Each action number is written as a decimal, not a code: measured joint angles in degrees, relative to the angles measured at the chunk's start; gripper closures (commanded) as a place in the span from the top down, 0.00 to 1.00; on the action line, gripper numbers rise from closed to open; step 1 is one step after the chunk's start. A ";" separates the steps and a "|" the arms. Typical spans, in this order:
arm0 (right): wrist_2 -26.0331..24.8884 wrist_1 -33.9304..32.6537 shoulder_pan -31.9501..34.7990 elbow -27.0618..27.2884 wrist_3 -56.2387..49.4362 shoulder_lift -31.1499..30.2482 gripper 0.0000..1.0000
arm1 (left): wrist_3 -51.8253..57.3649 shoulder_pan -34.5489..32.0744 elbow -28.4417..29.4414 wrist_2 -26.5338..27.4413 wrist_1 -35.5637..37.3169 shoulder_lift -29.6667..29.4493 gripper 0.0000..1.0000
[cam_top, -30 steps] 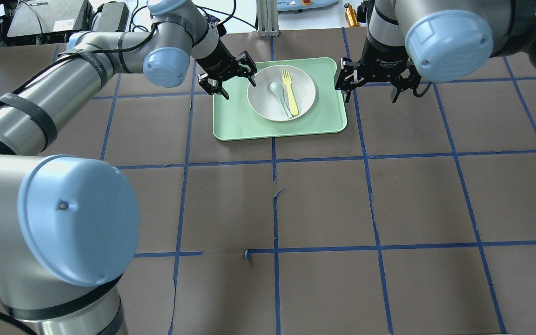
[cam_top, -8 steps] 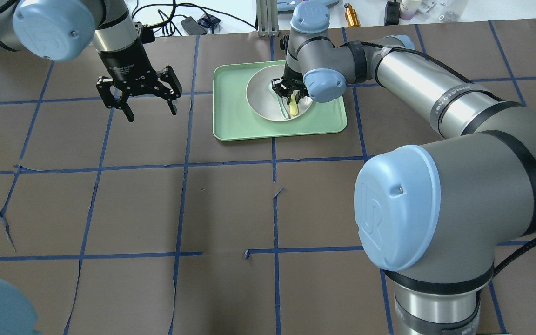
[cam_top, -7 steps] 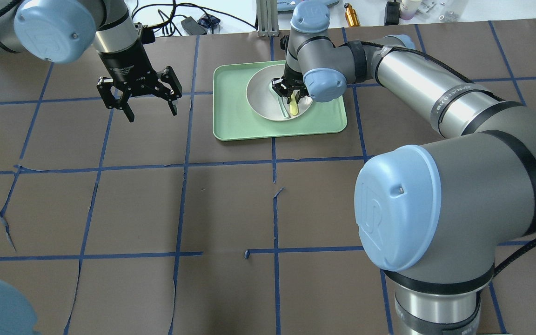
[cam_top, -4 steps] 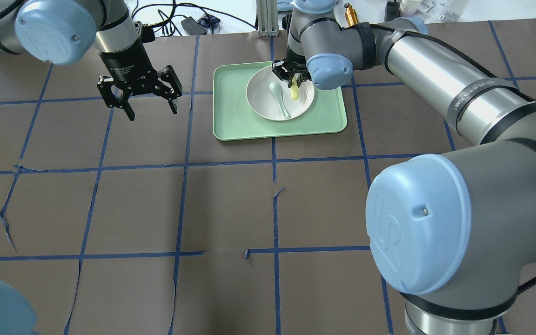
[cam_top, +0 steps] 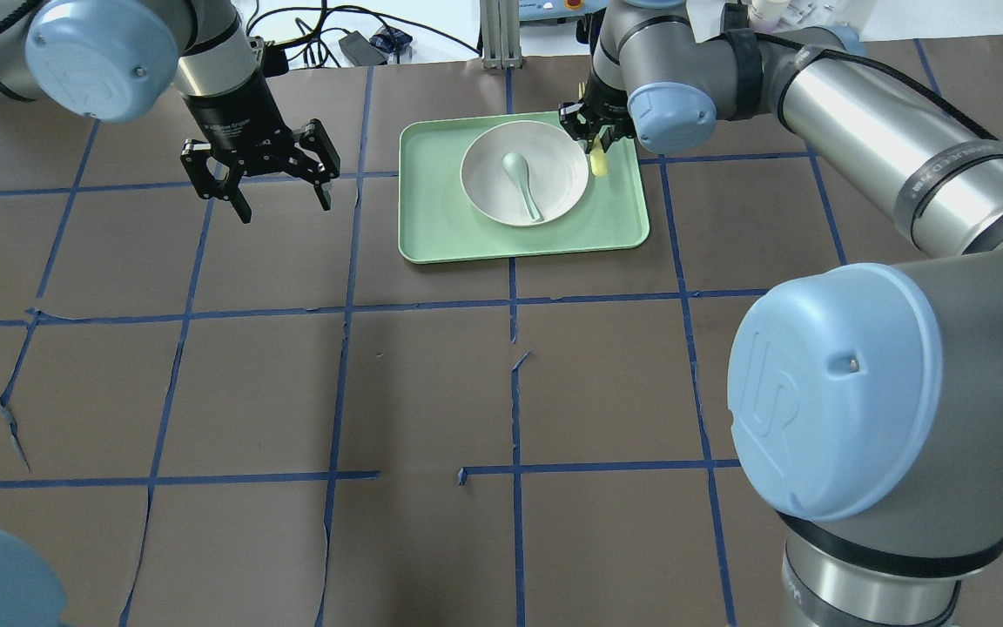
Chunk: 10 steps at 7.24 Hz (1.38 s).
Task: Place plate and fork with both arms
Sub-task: 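Lift the fork with the right gripper and set it beside the plate, then open the right gripper and raise it above the tray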
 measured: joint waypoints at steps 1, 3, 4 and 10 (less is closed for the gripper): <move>0.25 -0.12 -0.83 1.40 -1.70 0.36 0.00 | -0.10 -0.01 -0.03 -0.01 0.02 0.00 1.00; 0.43 -0.49 -1.29 3.09 -2.38 1.20 1.00 | -0.34 -0.08 -0.04 -0.01 0.05 0.01 1.00; 0.36 -0.53 -1.31 3.38 -2.03 1.31 1.00 | -0.38 -0.08 -0.04 -0.01 0.11 0.01 1.00; -4.11 20.79 -1.34 4.34 -0.90 -15.55 1.00 | -1.30 -0.71 0.59 0.60 0.11 3.52 1.00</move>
